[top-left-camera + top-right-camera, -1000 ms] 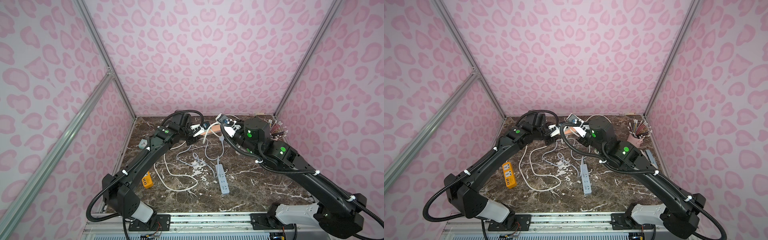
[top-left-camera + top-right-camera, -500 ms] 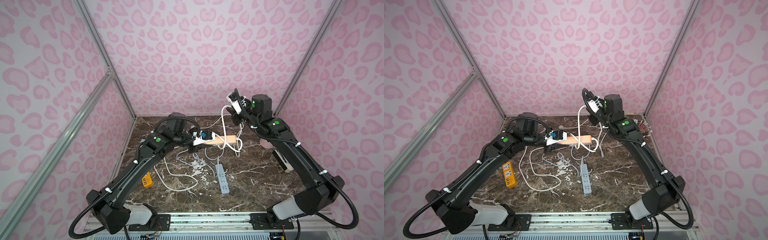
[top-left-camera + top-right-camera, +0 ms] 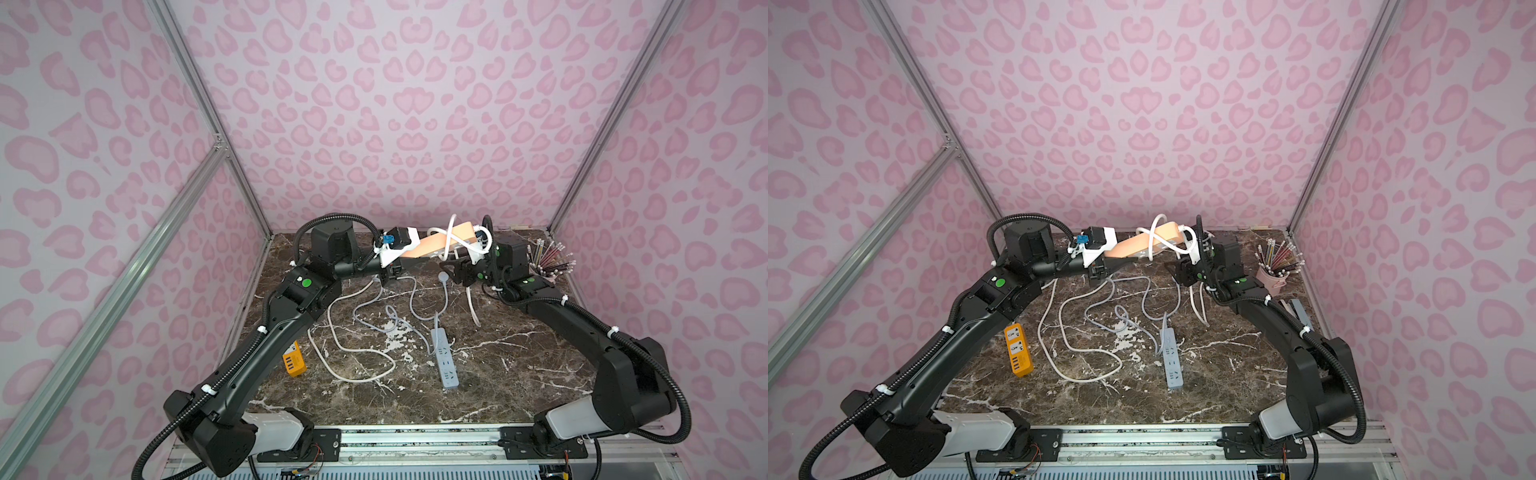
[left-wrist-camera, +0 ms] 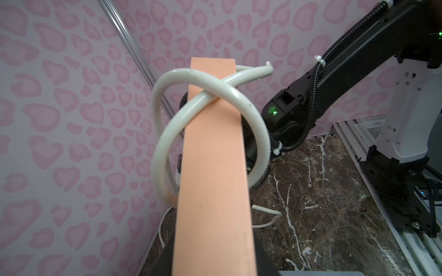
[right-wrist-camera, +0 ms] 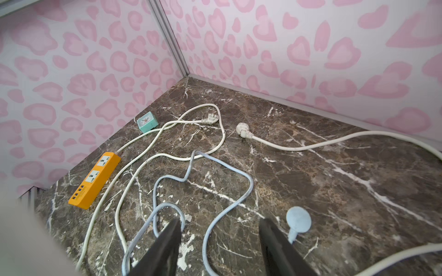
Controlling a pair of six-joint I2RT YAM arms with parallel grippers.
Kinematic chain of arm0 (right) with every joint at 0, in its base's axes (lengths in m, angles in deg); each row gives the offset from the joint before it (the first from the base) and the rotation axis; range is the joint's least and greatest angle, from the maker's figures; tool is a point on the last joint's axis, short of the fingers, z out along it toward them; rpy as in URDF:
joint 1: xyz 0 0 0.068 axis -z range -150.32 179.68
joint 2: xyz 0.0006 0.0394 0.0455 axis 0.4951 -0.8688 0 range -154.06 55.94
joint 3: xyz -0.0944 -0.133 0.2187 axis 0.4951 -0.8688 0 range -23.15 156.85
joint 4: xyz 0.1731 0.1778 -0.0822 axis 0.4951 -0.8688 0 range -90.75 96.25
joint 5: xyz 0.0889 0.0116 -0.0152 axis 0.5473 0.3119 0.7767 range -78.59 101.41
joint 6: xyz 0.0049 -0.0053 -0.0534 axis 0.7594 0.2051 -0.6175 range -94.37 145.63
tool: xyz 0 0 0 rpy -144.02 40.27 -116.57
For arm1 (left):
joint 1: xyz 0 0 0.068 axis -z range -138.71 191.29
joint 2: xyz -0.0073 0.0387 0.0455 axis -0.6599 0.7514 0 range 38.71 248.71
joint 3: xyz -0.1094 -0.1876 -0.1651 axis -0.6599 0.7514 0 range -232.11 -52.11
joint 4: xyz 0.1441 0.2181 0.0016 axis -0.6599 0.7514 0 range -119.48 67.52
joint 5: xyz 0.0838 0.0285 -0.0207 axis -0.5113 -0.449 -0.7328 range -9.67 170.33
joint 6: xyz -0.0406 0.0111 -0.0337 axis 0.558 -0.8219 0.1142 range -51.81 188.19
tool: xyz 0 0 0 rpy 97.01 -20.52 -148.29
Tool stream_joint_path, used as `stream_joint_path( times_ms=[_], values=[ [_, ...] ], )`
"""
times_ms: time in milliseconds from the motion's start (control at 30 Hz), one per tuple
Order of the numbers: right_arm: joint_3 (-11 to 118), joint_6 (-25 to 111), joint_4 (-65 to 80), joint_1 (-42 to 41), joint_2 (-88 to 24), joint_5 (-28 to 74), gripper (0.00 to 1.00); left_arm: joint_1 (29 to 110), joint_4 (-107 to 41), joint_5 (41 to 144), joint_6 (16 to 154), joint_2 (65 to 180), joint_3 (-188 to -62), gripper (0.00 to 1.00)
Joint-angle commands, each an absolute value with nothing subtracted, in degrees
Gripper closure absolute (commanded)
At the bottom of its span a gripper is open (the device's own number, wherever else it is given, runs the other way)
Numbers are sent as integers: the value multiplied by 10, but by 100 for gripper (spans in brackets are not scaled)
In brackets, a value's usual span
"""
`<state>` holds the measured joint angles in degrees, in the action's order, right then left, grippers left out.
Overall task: Wrap the cord around the power strip
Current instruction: Wrap the power cord around the power strip.
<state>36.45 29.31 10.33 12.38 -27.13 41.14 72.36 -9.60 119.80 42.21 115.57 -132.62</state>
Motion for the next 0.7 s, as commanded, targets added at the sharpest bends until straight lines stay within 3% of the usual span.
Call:
stream_joint_path(
  times_ms=[0, 167, 267, 400, 567, 667],
  values=[
    [332, 310, 135, 123, -245, 412, 41, 716, -152, 1175, 463, 1156, -1335, 97],
    [294, 321, 137, 122, -249, 384, 48, 706, -170, 1157, 498, 1159, -1342, 98],
    [280, 318, 127, 109, -238, 358, 71, 696, -170, 1108, 532, 1173, -1357, 97],
    [261, 308, 105, 63, -207, 314, 87, 669, -193, 1101, 599, 1194, -1368, 98],
    [242, 306, 82, 18, -203, 289, 96, 640, -239, 1121, 688, 1222, -1376, 97],
    [255, 282, 41, -24, -203, 239, 100, 631, -195, 1056, 665, 1247, -1403, 97]
  ],
)
